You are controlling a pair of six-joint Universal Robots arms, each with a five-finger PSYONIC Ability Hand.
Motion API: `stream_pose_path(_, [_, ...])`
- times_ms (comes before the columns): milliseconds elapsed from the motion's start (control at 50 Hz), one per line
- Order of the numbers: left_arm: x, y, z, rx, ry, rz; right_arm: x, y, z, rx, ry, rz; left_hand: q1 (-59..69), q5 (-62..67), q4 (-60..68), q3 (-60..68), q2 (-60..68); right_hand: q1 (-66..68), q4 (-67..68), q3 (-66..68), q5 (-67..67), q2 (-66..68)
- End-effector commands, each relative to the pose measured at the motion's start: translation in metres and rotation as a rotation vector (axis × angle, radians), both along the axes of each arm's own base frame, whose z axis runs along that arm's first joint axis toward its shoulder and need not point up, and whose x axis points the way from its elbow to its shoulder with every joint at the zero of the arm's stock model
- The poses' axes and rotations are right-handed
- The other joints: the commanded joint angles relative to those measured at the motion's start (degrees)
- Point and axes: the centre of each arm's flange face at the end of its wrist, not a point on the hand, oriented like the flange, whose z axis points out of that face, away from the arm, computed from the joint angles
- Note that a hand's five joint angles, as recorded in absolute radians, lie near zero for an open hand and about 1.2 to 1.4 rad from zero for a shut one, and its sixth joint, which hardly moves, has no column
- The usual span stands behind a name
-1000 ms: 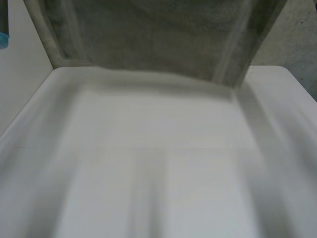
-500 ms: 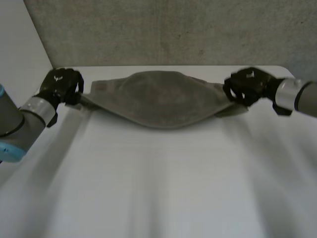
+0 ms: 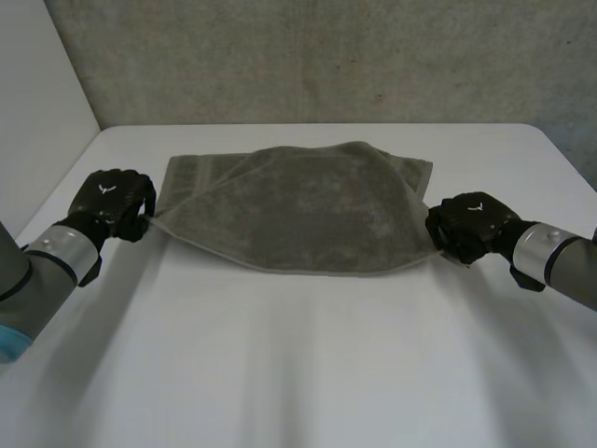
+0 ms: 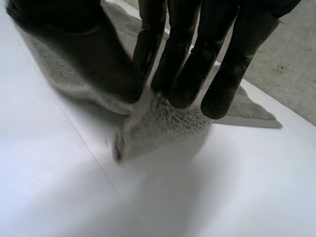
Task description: Fold the towel.
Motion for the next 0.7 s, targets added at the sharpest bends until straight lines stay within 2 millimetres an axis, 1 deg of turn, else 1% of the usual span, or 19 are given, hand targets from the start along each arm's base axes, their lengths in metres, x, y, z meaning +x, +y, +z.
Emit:
stream_pose_path(20, [0.005,-0.004,-0.003,0.01,0.004,0.018,0.001,0.002,-0.008,-0.007,-0.031,-0.014,8.5,5.6,1.9,2.9,3.0,-12.6,-13.2,-13.4,-13.0,-12.4])
stream_pose_path(100, [0.006,-0.005,-0.003,0.003,0.006,0.022,0.002,0.007,-0.012,-0.014,-0.03,-0.009,8.5,5.6,1.9,2.9,3.0,-15.6,-16.2,-16.4,-16.1,-15.4])
stream_pose_path(280, [0.006,-0.006,-0.003,0.001,0.006,0.022,0.0,0.007,-0.014,-0.032,-0.02,-0.009,8.5,5.6,1.9,2.9,3.0,-22.5,-23.1,-23.3,-23.0,-22.3])
stream_pose_path(320, [0.006,-0.006,-0.005,0.004,0.006,0.022,0.0,0.007,-0.014,-0.034,-0.018,-0.01,8.5,5.6,1.9,2.9,3.0,-27.4,-28.0,-28.2,-27.8,-27.2])
stream_pose_path(380, [0.006,-0.007,-0.006,0.009,0.006,0.022,-0.001,0.007,-0.014,-0.042,-0.007,-0.008,8.5,5.6,1.9,2.9,3.0,-30.2,-30.9,-31.1,-30.7,-30.0])
stream_pose_path(580, [0.006,-0.007,-0.009,0.015,0.005,0.022,-0.005,0.007,-0.016,-0.091,0.071,0.008,8.5,5.6,1.9,2.9,3.0,-31.8,-32.4,-32.6,-32.2,-31.6])
stream_pose_path(700, [0.006,-0.008,-0.008,0.012,0.005,0.022,-0.005,0.008,-0.023,-0.107,0.104,0.033,8.5,5.6,1.9,2.9,3.0,-30.6,-31.2,-31.4,-31.0,-30.4])
